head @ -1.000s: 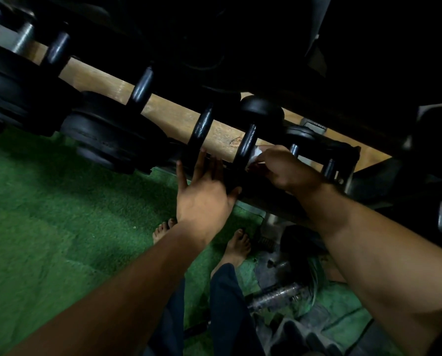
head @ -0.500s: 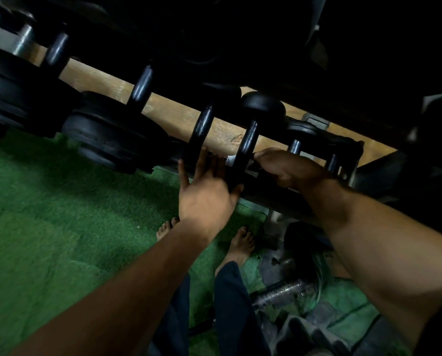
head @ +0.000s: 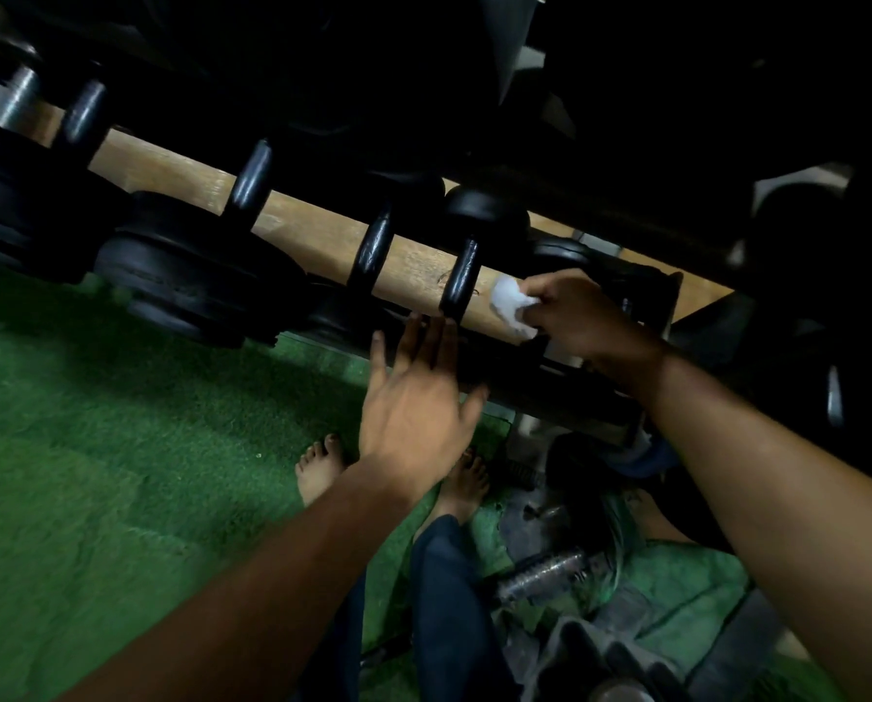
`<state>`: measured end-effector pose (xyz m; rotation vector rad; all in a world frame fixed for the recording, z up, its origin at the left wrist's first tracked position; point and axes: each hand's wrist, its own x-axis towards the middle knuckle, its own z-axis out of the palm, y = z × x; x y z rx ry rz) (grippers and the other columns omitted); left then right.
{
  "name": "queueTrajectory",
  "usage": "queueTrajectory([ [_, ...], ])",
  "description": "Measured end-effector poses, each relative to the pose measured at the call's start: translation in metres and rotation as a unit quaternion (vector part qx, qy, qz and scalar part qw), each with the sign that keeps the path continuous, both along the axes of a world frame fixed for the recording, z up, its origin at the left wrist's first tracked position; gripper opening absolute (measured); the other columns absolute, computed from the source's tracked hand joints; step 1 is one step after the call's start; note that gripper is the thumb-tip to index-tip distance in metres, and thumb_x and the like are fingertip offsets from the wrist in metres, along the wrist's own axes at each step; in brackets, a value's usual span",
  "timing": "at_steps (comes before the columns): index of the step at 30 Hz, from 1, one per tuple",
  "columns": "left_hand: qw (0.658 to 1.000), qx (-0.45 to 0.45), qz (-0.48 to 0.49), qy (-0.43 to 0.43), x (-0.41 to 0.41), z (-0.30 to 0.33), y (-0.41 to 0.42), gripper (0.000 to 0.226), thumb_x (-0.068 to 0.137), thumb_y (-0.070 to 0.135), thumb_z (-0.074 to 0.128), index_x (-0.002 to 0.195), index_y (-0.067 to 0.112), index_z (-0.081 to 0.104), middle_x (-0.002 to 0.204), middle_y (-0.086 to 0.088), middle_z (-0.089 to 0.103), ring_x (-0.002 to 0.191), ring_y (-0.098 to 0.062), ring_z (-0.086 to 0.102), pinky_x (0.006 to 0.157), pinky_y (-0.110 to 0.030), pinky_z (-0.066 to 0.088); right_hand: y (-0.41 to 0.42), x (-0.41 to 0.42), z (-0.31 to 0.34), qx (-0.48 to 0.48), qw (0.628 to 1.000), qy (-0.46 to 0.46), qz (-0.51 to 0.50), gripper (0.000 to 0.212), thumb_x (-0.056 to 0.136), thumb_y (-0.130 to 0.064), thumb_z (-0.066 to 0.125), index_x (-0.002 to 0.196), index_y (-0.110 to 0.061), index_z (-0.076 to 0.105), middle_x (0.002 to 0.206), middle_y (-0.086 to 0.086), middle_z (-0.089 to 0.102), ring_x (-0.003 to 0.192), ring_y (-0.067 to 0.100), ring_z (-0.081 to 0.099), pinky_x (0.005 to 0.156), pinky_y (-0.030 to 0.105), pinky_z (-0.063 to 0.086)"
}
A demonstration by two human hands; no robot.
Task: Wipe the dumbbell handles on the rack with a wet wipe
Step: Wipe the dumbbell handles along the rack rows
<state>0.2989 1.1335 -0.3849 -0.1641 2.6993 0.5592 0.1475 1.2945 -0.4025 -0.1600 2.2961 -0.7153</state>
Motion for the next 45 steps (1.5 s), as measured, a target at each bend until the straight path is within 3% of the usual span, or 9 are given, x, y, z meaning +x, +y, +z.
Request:
queueTrajectory([
  [3, 0.999, 0.022, -0.039, 0.008, 0.003, 0.002, 0.017, 0.078, 0.1, 0.057, 0.041, 0.161, 0.012, 0.022, 0.168, -0.006, 0.022, 0.158, -0.02, 0.004, 0.126, -0.054, 0.0, 0.019, 0.006, 0.011, 0.033, 0.994, 0.108, 0.015, 0.016, 0.087, -0.01, 0.065, 0.095, 0.004, 0.07, 0.095, 0.021, 0.069, 0.09, 0.031, 0.065, 0.074, 0.033, 0.043],
  [7, 0.996, 0.035, -0.085, -0.011, 0.01, 0.0, 0.036, 0.077, 0.102, 0.056, 0.039, 0.163, 0.015, 0.018, 0.169, -0.002, 0.022, 0.158, -0.016, 0.0, 0.126, -0.052, -0.001, 0.037, 0.012, 0.01, 0.021, 0.985, 0.166, 0.036, 0.025, 0.088, -0.014, 0.066, 0.113, -0.013, 0.069, 0.111, 0.01, 0.071, 0.1, 0.025, 0.066, 0.085, 0.031, 0.049],
  [13, 0.992, 0.021, -0.115, -0.038, 0.017, -0.008, 0.044, 0.078, 0.103, 0.055, 0.036, 0.164, 0.017, 0.005, 0.17, -0.001, 0.015, 0.157, -0.015, -0.005, 0.125, -0.054, -0.006, 0.047, 0.025, -0.002, 0.01, 0.98, 0.072, 0.184, 0.04, 0.092, -0.029, 0.057, 0.132, -0.028, 0.061, 0.122, 0.008, 0.064, 0.111, 0.027, 0.06, 0.09, 0.042, 0.049],
  [18, 0.992, 0.026, -0.118, -0.045, 0.017, -0.006, 0.043, 0.077, 0.103, 0.052, 0.037, 0.164, 0.019, 0.005, 0.169, 0.0, 0.018, 0.157, -0.014, -0.005, 0.124, -0.054, -0.007, 0.044, 0.025, -0.01, 0.048, 0.958, 0.058, 0.275, 0.035, 0.093, -0.01, 0.058, 0.124, -0.021, 0.07, 0.118, 0.013, 0.06, 0.109, 0.034, 0.059, 0.089, 0.041, 0.049],
  [23, 0.992, 0.024, -0.114, -0.049, 0.016, -0.008, 0.045, 0.076, 0.103, 0.05, 0.038, 0.164, 0.019, 0.006, 0.171, 0.001, 0.012, 0.157, -0.013, -0.005, 0.124, -0.054, -0.009, 0.043, 0.021, -0.003, 0.051, 0.968, 0.145, 0.198, 0.027, 0.096, -0.019, 0.061, 0.12, -0.025, 0.072, 0.112, 0.011, 0.058, 0.096, 0.032, 0.063, 0.081, 0.044, 0.053],
  [29, 0.992, 0.028, -0.116, -0.046, 0.015, -0.008, 0.044, 0.076, 0.103, 0.048, 0.039, 0.164, 0.018, 0.007, 0.17, 0.001, 0.015, 0.157, -0.013, -0.004, 0.124, -0.055, -0.008, 0.044, 0.021, -0.005, 0.051, 0.962, 0.063, 0.261, 0.033, 0.093, -0.014, 0.06, 0.121, -0.026, 0.072, 0.121, 0.012, 0.065, 0.11, 0.03, 0.063, 0.09, 0.043, 0.051],
  [33, 0.993, 0.03, -0.111, -0.039, 0.016, -0.01, 0.045, 0.076, 0.102, 0.049, 0.042, 0.164, 0.018, 0.01, 0.171, 0.0, 0.014, 0.157, -0.014, -0.003, 0.124, -0.055, -0.009, 0.044, 0.022, -0.001, 0.06, 0.981, 0.115, 0.146, 0.04, 0.09, -0.047, 0.047, 0.111, -0.021, 0.068, 0.103, 0.002, 0.062, 0.096, 0.023, 0.064, 0.081, 0.043, 0.052],
  [39, 0.993, 0.035, -0.11, -0.04, 0.017, -0.01, 0.044, 0.076, 0.102, 0.048, 0.041, 0.164, 0.017, 0.009, 0.171, -0.001, 0.013, 0.157, -0.014, -0.003, 0.124, -0.055, -0.009, 0.045, 0.023, -0.002, 0.052, 0.962, 0.083, 0.257, 0.034, 0.093, -0.014, 0.057, 0.121, -0.027, 0.071, 0.119, 0.01, 0.062, 0.11, 0.03, 0.06, 0.089, 0.039, 0.049],
  [45, 0.993, 0.028, -0.11, -0.046, 0.016, -0.01, 0.045, 0.076, 0.103, 0.049, 0.04, 0.164, 0.019, 0.008, 0.171, 0.001, 0.01, 0.157, -0.013, -0.003, 0.124, -0.054, -0.011, 0.044, 0.017, -0.013, 0.061, 0.978, 0.176, 0.095, 0.032, 0.094, -0.021, 0.056, 0.124, -0.023, 0.066, 0.111, 0.009, 0.055, 0.102, 0.034, 0.06, 0.085, 0.043, 0.052],
])
